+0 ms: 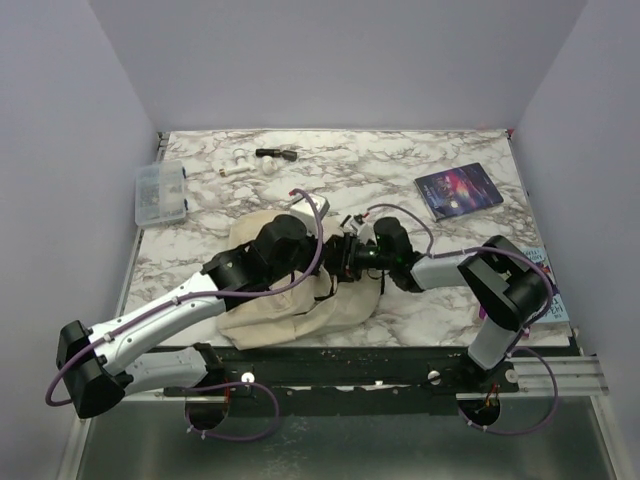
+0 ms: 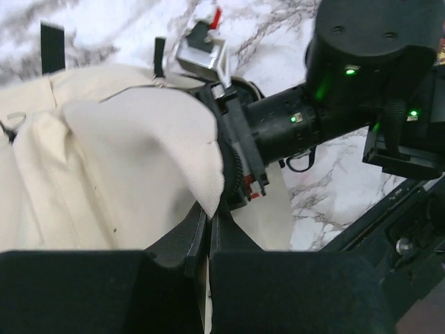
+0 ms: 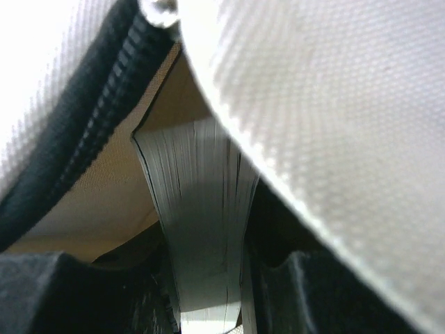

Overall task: Pack the student bag
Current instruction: Place the book in the student bag.

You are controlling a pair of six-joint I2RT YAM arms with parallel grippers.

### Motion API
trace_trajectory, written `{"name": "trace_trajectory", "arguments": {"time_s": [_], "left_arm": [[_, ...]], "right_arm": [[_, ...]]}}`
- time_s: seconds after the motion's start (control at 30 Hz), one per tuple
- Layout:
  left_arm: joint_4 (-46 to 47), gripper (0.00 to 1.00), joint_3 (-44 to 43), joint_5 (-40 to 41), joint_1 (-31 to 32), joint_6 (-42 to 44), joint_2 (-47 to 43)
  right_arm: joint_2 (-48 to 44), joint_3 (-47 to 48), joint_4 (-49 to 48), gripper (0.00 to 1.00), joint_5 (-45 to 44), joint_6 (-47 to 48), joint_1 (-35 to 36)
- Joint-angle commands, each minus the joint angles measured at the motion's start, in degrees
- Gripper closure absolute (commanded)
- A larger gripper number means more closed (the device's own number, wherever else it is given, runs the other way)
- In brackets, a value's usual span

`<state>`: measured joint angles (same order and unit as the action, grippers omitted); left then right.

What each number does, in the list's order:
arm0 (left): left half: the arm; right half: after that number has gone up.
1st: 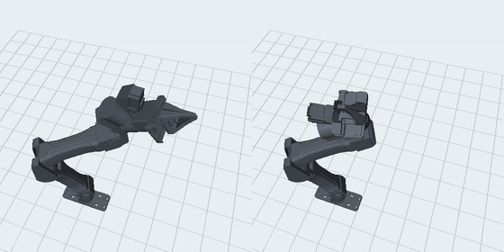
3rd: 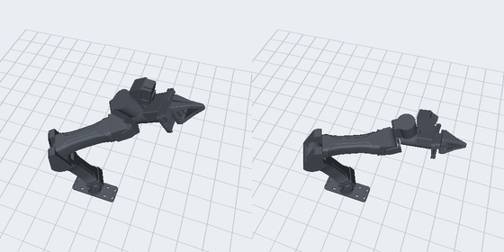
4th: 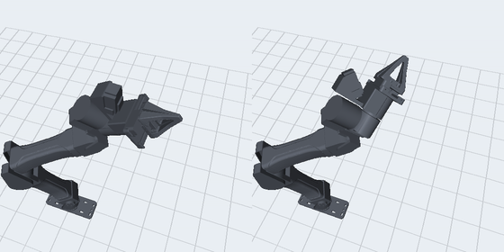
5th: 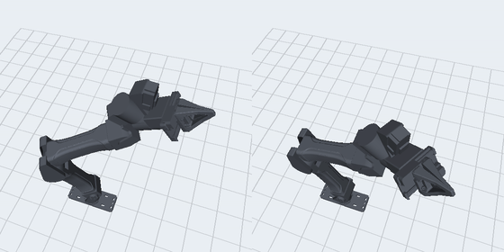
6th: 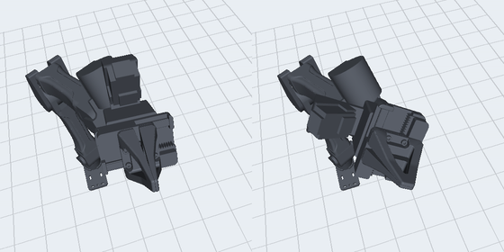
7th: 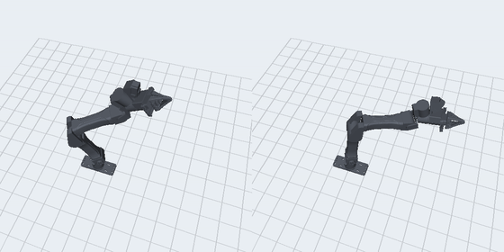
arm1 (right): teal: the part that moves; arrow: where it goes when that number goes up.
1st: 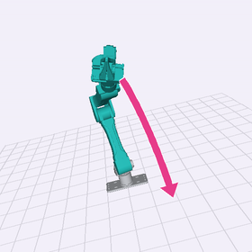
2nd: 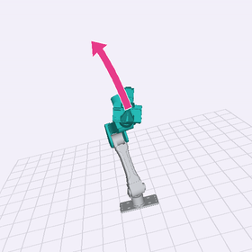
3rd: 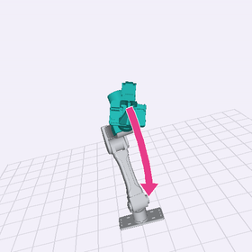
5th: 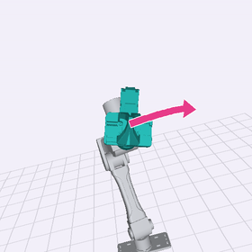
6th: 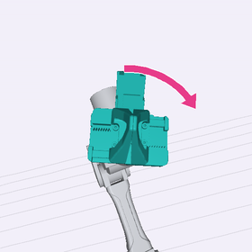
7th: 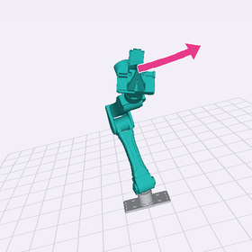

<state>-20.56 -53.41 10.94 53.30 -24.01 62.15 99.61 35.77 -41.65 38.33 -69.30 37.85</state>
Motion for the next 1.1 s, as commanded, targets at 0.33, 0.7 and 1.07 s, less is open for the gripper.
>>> {"name": "trace_trajectory", "arguments": {"time_s": [0.33, 0.7, 1.07], "left_arm": [[3.6, 1.00, -7.2, -7.5, 0.2, 18.5, -0.2], [7.6, 1.00, 10.2, -1.7, -0.1, 11.3, -9.9], [8.2, 1.00, 15.2, -3.6, -0.1, 8.6, -16.4]], "right_arm": [[3.6, 7.9, -11.6, 0.99, -9.4, -1.0, 8.0], [-0.9, 9.5, 16.3, 0.23, -8.9, 12.7, 7.3], [-9.2, 5.7, 23.6, 0.27, -13.1, 14.4, 6.8]]}}
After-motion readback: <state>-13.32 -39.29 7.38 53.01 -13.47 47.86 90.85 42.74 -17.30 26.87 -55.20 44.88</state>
